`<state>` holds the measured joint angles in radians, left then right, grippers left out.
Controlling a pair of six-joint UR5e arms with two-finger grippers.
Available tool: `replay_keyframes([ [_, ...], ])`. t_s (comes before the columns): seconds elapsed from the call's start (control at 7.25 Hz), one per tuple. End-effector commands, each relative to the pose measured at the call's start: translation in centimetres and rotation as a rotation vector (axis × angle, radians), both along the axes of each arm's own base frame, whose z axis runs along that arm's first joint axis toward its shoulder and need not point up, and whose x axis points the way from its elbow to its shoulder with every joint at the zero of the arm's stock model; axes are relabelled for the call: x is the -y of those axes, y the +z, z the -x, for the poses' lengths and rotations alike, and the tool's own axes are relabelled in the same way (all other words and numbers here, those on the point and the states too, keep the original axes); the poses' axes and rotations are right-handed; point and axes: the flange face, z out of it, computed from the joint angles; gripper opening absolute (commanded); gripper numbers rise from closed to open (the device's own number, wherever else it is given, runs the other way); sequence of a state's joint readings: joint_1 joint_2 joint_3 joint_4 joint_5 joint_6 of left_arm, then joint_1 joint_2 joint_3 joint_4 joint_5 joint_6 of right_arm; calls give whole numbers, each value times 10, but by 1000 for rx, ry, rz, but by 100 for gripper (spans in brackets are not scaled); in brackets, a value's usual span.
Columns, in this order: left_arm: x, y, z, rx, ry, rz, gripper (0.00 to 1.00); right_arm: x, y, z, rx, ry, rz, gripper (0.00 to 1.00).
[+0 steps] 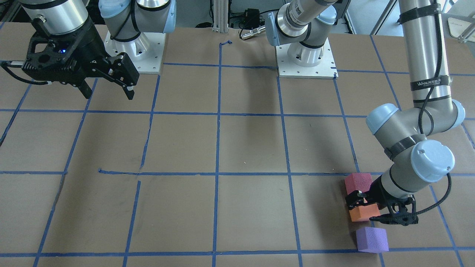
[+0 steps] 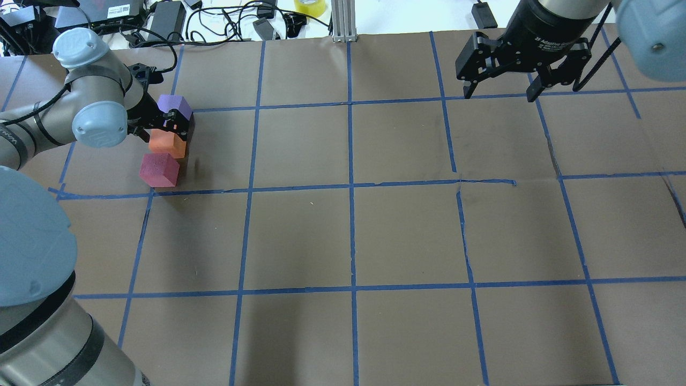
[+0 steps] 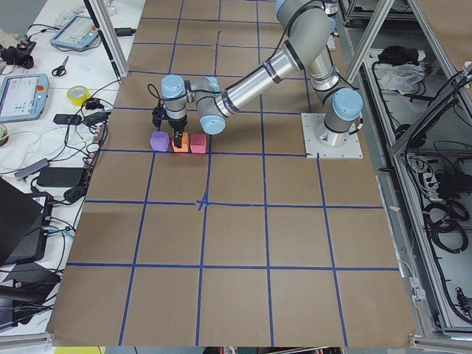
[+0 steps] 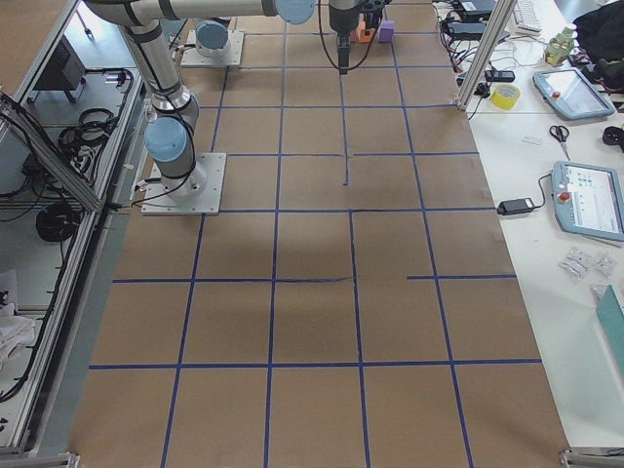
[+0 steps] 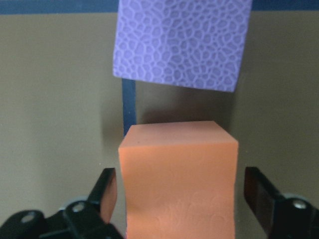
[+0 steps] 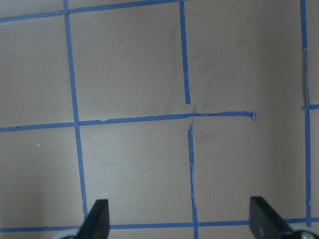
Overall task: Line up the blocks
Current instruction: 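Open the left gripper and lift it away from the cubes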
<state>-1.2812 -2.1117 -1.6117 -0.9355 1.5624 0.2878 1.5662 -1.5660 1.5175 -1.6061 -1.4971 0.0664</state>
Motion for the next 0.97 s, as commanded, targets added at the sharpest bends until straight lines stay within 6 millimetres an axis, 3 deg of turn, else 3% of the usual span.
replay_keyframes([
  [0.0,-19,42,32,-21,-40,-83,100,0,0,0,1,1,-1,100],
  [0.14,-34,76,52,30,-74,-120,100,0,0,0,0,-1,-1,100],
  [0.41,-75,156,155,55,-144,-111,100,0,0,0,0,0,-1,100],
  [0.55,-103,206,192,58,-147,-104,100,0,0,0,0,-1,-1,100],
  [0.69,-124,257,201,50,-157,-69,100,0,-1,0,0,0,-3,100],
  [0.83,-141,281,203,32,-156,-65,100,1,-1,0,0,0,-1,100],
])
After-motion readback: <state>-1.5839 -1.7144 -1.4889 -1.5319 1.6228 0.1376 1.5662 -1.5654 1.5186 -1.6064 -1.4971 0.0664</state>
